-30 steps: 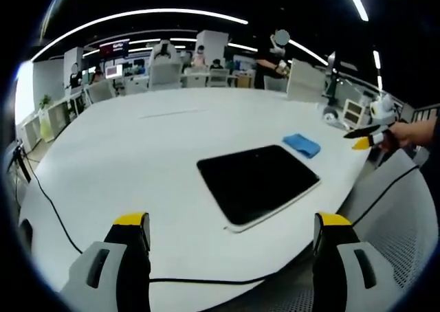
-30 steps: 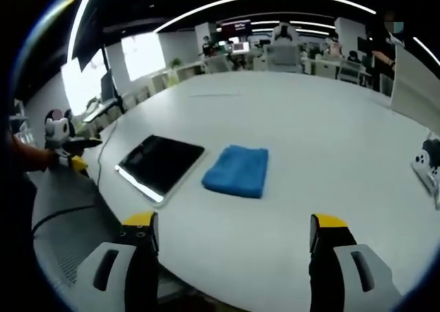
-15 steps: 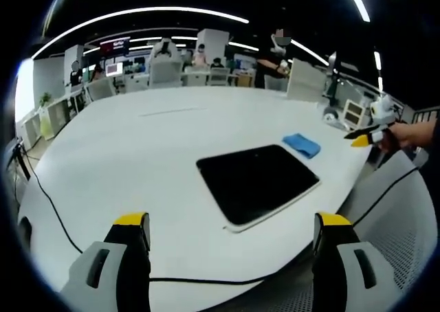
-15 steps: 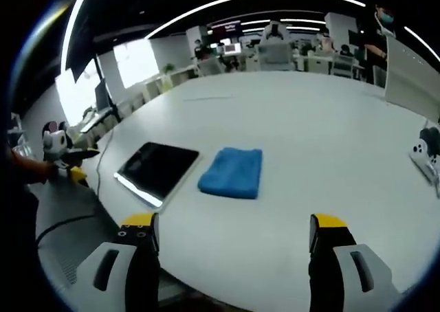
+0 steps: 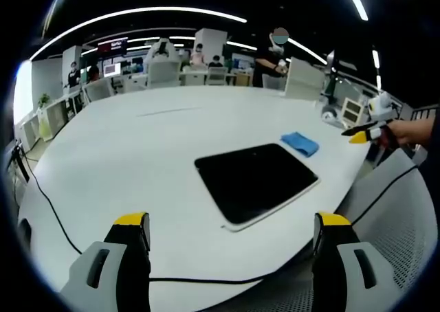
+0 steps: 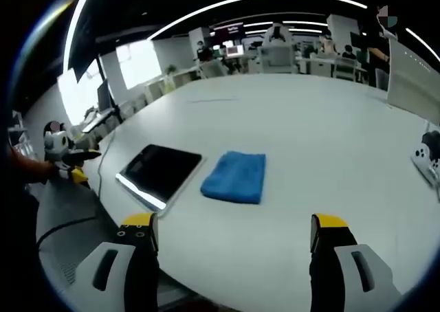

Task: Wipe the mirror surface with the cleaning cloth until all visible marks leave the cleaned area.

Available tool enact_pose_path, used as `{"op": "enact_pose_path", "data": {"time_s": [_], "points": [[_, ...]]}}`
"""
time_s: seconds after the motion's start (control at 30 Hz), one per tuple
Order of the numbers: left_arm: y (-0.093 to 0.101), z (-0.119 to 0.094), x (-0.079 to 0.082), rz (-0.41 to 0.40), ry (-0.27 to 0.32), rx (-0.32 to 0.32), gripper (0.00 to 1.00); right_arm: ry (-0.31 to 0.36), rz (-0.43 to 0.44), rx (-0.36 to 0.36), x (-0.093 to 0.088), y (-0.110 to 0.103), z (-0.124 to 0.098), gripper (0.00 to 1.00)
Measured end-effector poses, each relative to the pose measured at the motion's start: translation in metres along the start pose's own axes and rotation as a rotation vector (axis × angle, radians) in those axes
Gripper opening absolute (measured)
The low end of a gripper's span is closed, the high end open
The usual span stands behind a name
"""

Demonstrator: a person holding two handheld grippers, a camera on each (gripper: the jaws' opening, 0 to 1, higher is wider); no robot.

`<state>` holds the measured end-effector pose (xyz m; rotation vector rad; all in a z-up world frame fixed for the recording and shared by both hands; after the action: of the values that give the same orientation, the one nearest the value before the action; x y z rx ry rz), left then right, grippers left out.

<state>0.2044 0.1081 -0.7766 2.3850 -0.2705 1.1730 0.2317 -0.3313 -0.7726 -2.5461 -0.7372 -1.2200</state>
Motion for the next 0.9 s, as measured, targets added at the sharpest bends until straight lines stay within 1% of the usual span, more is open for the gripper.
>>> {"op": "enact_pose_path", "data": {"time_s": [0.07, 0.1, 0.17, 0.3, 0.37, 0.47, 0.6, 0.7, 0.83, 0.9], "points": [[0.0, 0.0, 0.0, 0.003, -0.002, 0.005, 0.99, -0.005, -0.003, -0.001, 0.001, -0.001, -0.001, 0.91], [0.0, 0.0, -0.001, 0.005, -0.005, 0.006, 0.99, -0.006, -0.032, -0.002, 0.001, -0.001, -0.002, 0.9], [-0.001, 0.0, -0.001, 0.006, -0.011, 0.007, 0.99, -0.015, -0.05, 0.004, 0.0, -0.001, -0.001, 0.9], [-0.001, 0.0, -0.001, 0.006, -0.01, 0.009, 0.99, -0.029, -0.037, 0.002, 0.001, 0.002, 0.002, 0.89], [-0.001, 0.001, -0.001, 0.007, -0.015, 0.01, 0.99, -0.025, -0.029, 0.017, 0.006, 0.0, 0.002, 0.91], [-0.001, 0.001, -0.002, 0.007, -0.025, 0.008, 0.99, -0.022, -0.048, 0.022, 0.01, -0.003, 0.005, 0.91], [-0.001, 0.001, -0.002, 0.008, -0.026, 0.006, 0.99, -0.044, -0.045, 0.007, 0.013, 0.0, 0.013, 0.89], [-0.001, 0.001, -0.001, 0.007, -0.02, 0.008, 0.99, -0.061, -0.059, -0.008, 0.019, -0.002, 0.017, 0.86], [-0.003, 0.0, 0.0, 0.001, -0.002, 0.014, 0.99, -0.06, -0.067, -0.027, 0.03, 0.002, 0.026, 0.85], [-0.003, 0.0, 0.001, 0.003, 0.003, 0.014, 0.99, -0.058, -0.063, -0.031, 0.034, 0.004, 0.029, 0.82]]}}
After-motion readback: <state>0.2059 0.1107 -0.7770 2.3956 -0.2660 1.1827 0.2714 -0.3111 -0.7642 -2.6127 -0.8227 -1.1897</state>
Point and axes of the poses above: the point that each gripper's makers call its tool centre point, and the gripper's own axes: z roughly forward along the fingers, y roughly to its right, x roughly out of its top, the point moved 6 cm from there along -z, roughly backward along the fingers, and after that the axes turned 13 degrees about -z, right-handed, at the moved point
